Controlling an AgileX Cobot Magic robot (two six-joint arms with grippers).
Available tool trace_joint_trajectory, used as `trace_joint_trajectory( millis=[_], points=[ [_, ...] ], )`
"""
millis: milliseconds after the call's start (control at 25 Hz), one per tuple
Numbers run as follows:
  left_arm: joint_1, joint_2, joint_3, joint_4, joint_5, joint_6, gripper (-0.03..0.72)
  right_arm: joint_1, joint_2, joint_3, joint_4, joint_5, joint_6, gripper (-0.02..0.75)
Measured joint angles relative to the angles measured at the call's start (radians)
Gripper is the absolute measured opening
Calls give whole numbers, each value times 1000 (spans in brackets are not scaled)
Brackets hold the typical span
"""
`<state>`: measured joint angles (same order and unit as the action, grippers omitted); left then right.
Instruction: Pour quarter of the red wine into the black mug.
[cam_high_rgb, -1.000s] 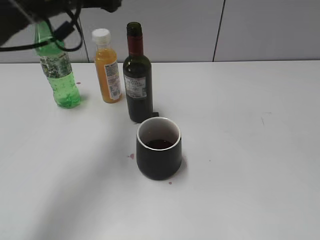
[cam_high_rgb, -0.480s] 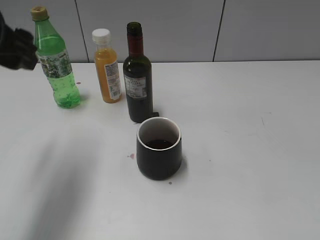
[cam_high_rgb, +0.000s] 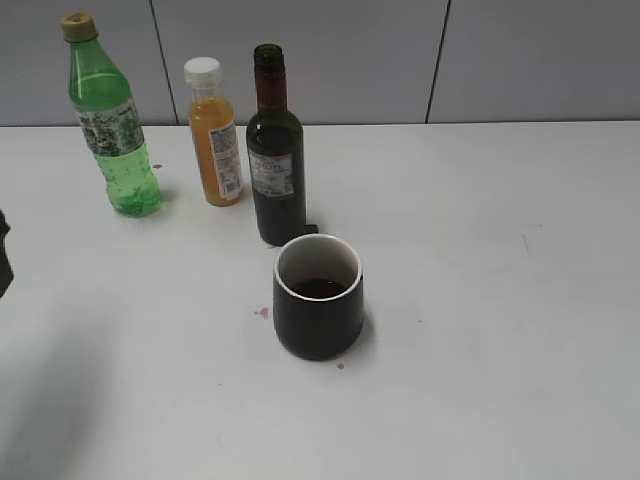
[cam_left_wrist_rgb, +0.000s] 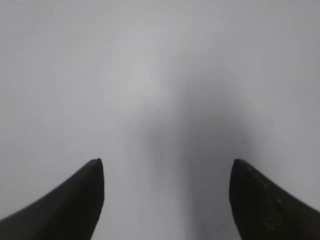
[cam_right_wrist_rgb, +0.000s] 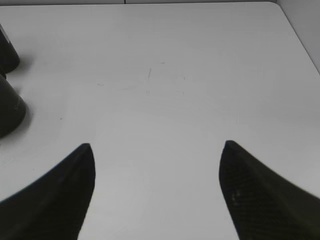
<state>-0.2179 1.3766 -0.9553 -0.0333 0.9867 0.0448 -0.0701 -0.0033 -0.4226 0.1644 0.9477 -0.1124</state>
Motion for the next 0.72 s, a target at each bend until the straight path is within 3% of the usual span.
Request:
trace_joint_trajectory(
  millis=[400,720],
  points=[
    [168,-163,244,-64,4,70,580,0,0,0,0,0,0,586],
    [190,-345,396,-60,-19,77,580,0,0,0,0,0,0,586]
  ],
)
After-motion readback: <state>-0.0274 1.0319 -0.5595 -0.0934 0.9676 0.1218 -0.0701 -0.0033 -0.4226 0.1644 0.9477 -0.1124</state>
